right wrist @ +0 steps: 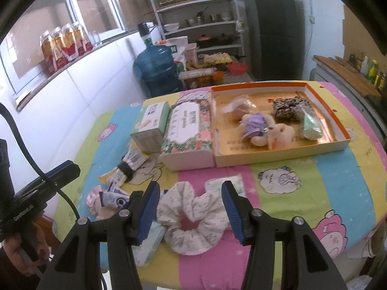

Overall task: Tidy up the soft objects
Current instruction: 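Withdraw both open tools from the box toward the items on the quilt, then grasp the white snack bag with the left tool while the right tool grasps the floral scrunchie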

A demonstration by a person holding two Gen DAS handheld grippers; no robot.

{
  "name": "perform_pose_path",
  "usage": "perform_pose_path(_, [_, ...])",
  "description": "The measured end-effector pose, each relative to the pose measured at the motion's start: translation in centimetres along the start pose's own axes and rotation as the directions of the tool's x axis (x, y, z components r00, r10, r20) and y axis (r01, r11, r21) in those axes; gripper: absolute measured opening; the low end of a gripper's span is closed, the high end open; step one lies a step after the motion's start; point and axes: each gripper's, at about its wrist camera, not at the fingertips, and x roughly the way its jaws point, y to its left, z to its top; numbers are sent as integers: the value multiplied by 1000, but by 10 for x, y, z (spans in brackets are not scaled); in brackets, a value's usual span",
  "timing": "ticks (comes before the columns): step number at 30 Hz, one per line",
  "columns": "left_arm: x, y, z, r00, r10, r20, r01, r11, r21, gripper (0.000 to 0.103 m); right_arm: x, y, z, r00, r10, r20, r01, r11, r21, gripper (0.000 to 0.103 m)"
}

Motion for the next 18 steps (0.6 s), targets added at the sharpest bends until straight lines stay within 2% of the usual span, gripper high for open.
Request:
perform_pose_path(5, [4, 13, -6, 1000, 8, -19, -8, 1000, 16, 49, 10, 12, -4, 999, 11, -33, -12, 1000, -24, 53])
perform_pose_path(9, [21, 23, -1, 999, -13, -44, 18, 993, 114, 49, 16, 14, -6, 998, 13, -57, -14, 1000, -21, 53])
perform_pose_path(14, [57, 32, 10, 990, -77, -119, 98, 977, 189, 49, 17, 12, -8, 998, -5, -66, 4, 1000, -24, 53])
perform_pose_path(18, [89, 35, 12, 974, -114, -198, 160, 959, 233, 49, 17, 6, -10, 997, -25, -74, 24, 1000, -14, 53])
